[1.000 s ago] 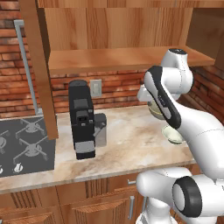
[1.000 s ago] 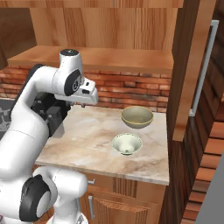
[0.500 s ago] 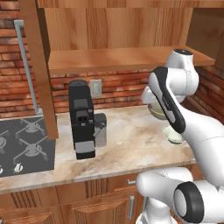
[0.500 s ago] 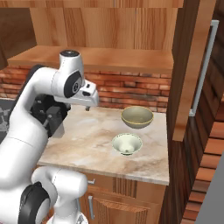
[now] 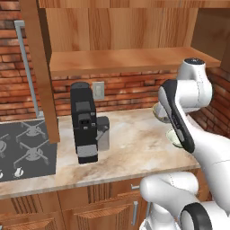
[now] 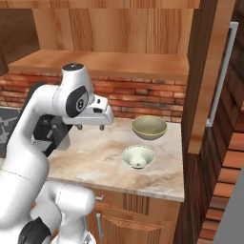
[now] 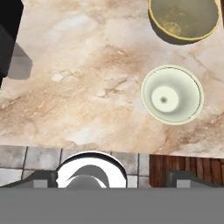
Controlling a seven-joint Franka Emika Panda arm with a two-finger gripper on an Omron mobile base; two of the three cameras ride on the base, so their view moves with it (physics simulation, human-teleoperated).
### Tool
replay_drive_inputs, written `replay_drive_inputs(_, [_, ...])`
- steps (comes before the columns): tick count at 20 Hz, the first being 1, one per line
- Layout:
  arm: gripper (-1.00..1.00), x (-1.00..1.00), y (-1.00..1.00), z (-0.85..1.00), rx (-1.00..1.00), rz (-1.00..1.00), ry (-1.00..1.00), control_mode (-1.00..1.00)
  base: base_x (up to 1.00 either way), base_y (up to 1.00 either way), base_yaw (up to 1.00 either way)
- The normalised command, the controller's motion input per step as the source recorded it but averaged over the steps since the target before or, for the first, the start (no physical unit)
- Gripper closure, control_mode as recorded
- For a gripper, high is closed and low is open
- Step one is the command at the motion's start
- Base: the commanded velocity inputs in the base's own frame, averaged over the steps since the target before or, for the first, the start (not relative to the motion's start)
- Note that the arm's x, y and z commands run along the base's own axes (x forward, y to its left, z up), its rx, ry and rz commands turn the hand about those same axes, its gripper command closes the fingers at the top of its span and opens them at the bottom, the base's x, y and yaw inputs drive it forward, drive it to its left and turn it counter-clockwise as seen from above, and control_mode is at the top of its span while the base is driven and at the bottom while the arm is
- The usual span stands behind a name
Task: Pick up the bowls on the counter and stack them on top of one another in the open cabinet. Place the smaller bowl on top of the larger bowl.
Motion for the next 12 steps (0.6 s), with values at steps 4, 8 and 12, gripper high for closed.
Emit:
replay_drive_inputs(4, [-1.00, -0.31, -0.15, -0.12, -0.22, 0.02, 0.03, -1.00, 0.00, 0.00, 0.00])
replay_drive_inputs(8, [-1.00, -0.28, -0.08, -0.16, -0.21, 0.02, 0.02, -1.00, 0.00, 0.00, 0.00])
replay_drive_inputs(12, [-1.00, -0.27, -0.07, -0.28, -0.20, 0.01, 0.02, -1.00, 0.00, 0.00, 0.00])
